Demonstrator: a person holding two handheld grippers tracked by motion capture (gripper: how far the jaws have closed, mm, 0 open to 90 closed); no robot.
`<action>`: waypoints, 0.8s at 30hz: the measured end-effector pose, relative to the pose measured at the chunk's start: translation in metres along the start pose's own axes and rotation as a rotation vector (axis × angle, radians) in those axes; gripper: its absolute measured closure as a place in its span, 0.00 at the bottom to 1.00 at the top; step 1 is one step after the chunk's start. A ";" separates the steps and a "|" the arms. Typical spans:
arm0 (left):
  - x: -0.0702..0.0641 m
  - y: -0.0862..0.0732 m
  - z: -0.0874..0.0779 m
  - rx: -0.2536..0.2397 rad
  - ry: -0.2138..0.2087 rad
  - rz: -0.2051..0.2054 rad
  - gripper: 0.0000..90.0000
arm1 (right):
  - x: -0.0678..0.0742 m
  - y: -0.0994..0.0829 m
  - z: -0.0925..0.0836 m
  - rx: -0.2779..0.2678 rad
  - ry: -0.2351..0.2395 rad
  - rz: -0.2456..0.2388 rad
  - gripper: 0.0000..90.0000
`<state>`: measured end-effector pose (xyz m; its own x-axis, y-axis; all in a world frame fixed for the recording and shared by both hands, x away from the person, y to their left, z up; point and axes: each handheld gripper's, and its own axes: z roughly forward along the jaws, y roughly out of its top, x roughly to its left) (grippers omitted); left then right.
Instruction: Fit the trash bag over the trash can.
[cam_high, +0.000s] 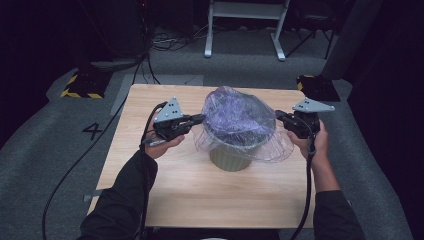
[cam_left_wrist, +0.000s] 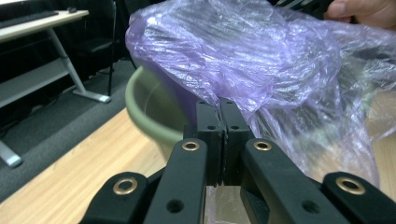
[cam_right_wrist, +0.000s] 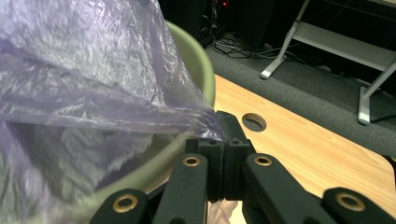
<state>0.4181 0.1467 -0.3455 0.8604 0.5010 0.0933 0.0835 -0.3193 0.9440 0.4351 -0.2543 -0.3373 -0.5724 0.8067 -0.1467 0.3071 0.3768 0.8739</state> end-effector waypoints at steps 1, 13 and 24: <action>0.000 -0.002 -0.002 0.001 0.009 -0.009 0.98 | 0.001 -0.002 -0.001 0.004 0.002 -0.007 1.00; -0.020 -0.001 -0.015 -0.001 -0.008 0.050 0.98 | 0.018 -0.001 -0.041 -0.058 0.010 -0.142 0.40; -0.024 0.006 -0.014 0.001 -0.015 0.059 0.91 | 0.060 0.013 -0.059 -0.142 0.042 -0.426 0.58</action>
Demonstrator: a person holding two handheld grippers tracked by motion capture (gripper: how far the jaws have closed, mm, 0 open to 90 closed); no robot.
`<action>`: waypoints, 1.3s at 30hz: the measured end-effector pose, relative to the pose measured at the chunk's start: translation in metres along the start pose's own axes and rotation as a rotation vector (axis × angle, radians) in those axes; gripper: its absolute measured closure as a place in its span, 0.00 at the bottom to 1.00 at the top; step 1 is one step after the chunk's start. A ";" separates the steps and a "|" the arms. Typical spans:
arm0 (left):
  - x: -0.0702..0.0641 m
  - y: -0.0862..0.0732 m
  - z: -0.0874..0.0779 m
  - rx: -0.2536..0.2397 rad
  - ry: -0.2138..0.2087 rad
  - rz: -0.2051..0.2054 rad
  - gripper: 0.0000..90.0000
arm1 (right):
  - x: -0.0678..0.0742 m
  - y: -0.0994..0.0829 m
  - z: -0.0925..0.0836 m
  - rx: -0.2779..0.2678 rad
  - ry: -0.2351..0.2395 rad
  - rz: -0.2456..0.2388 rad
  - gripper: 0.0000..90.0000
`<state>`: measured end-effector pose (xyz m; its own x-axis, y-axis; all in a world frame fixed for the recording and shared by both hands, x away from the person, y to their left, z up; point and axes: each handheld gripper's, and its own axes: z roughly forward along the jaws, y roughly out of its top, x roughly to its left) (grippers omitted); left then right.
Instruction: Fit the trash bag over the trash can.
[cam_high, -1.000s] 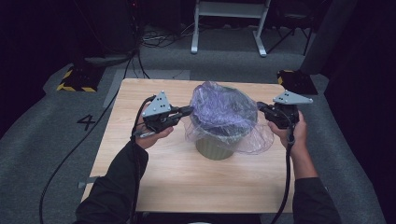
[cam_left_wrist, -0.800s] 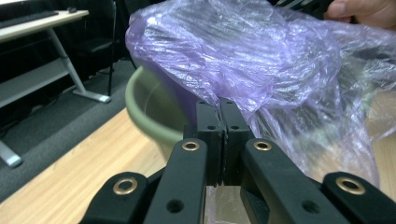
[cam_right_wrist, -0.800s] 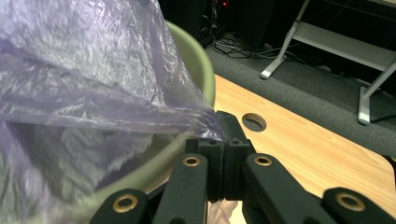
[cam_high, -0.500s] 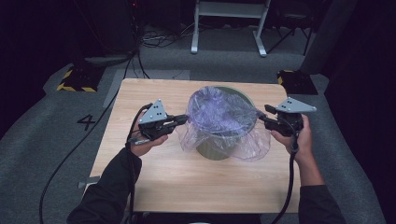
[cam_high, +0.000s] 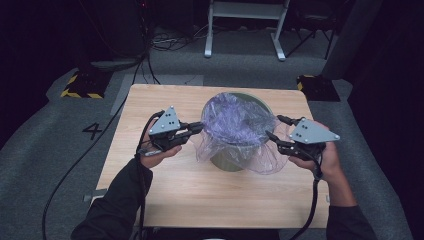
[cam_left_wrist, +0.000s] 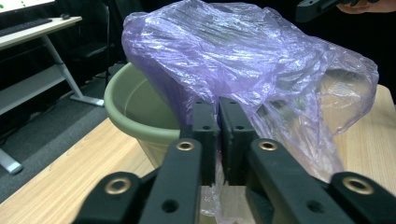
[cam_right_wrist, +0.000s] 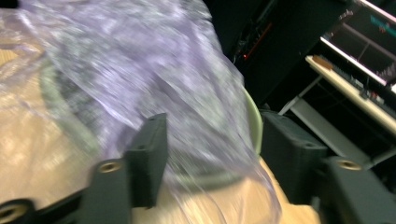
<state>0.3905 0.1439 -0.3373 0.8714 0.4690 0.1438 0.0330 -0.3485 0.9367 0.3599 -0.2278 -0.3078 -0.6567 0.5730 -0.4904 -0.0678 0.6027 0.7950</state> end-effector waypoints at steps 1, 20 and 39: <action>0.000 0.000 0.000 -0.010 -0.010 -0.005 0.91 | 0.001 0.002 0.003 -0.003 0.015 -0.010 0.61; 0.002 0.011 0.010 -0.035 0.003 -0.007 0.97 | 0.003 0.021 0.022 -0.057 0.238 0.045 0.36; 0.002 0.006 0.002 -0.025 -0.012 -0.061 0.47 | 0.011 0.035 0.039 -0.004 0.137 0.014 1.00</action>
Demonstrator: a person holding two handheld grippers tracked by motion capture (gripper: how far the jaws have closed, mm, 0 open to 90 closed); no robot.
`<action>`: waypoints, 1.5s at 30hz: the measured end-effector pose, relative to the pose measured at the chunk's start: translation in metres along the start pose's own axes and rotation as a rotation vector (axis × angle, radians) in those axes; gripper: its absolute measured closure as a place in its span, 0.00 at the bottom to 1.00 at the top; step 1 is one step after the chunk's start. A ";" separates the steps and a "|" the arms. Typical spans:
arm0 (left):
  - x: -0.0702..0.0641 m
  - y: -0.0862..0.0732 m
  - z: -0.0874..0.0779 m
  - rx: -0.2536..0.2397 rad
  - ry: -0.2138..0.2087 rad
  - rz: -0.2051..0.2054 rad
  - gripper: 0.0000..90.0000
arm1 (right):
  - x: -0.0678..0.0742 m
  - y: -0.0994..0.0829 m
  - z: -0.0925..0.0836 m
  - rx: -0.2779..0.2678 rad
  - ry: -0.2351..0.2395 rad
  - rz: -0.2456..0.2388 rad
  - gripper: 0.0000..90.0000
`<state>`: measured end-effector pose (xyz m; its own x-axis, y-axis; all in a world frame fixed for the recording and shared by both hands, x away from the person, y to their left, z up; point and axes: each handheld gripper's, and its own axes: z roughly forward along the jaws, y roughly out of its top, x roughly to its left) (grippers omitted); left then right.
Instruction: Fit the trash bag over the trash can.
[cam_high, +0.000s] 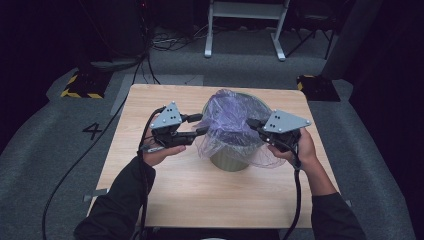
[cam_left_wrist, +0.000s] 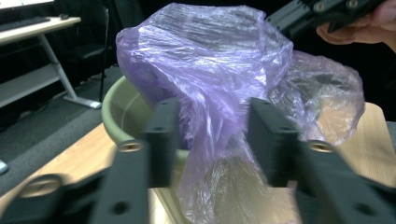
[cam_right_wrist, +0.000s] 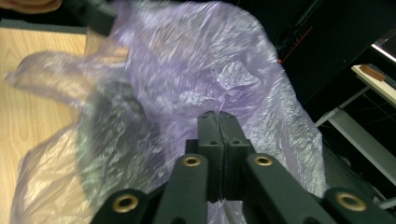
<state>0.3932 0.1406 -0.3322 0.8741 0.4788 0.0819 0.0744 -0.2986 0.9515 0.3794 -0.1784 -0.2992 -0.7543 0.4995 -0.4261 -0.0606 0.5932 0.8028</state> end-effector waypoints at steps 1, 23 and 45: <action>-0.002 -0.001 -0.002 0.011 0.016 -0.008 0.39 | 0.000 0.001 0.000 0.002 -0.006 0.001 1.00; 0.001 -0.046 0.021 0.209 0.006 -0.055 0.92 | -0.020 0.010 -0.001 0.005 -0.137 0.179 1.00; -0.006 -0.065 0.031 0.348 0.007 0.099 0.87 | -0.028 0.006 0.008 0.092 -0.241 0.171 1.00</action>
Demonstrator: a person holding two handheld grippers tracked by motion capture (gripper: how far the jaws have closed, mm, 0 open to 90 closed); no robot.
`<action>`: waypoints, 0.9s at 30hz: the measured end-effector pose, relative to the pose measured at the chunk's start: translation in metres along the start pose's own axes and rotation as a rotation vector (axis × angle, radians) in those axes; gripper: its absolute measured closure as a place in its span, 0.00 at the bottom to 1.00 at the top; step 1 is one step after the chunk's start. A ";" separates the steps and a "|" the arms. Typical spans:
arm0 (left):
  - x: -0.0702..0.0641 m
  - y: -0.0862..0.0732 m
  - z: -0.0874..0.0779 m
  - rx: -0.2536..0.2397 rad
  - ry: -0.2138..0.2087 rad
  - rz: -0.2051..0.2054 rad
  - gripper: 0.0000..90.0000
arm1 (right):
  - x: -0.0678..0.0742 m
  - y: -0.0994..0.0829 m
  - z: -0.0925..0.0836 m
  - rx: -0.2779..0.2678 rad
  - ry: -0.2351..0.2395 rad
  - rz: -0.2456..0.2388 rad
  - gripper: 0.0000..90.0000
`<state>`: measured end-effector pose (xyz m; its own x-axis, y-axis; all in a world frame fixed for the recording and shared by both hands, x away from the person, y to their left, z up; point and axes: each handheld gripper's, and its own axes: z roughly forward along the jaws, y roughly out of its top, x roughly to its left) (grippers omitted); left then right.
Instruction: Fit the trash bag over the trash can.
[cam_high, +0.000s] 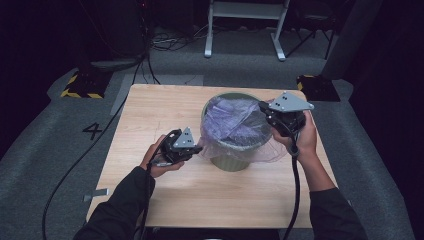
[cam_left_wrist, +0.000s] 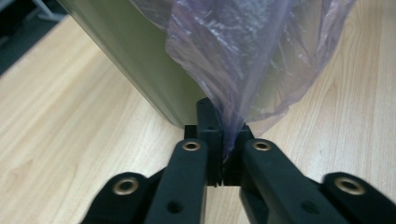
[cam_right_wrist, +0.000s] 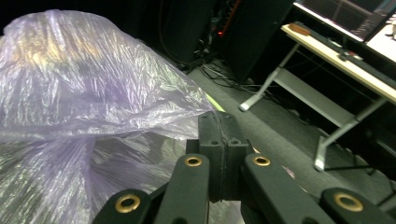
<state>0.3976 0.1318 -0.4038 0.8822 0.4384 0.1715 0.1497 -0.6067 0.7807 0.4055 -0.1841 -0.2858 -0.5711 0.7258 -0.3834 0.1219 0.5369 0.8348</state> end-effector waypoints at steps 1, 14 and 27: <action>0.001 -0.001 -0.003 -0.026 0.013 -0.019 0.72 | 0.000 0.000 0.002 0.002 0.006 0.002 1.00; -0.015 -0.006 -0.071 -0.196 -0.013 -0.048 0.17 | 0.003 0.001 0.004 -0.003 0.032 0.002 1.00; -0.013 0.060 -0.055 -0.220 0.004 -0.005 0.25 | 0.011 0.007 0.009 0.004 0.074 -0.016 0.98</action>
<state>0.3702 0.1261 -0.3255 0.8800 0.4439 0.1693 0.0528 -0.4456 0.8937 0.4075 -0.1684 -0.2876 -0.6318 0.6830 -0.3665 0.1150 0.5502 0.8271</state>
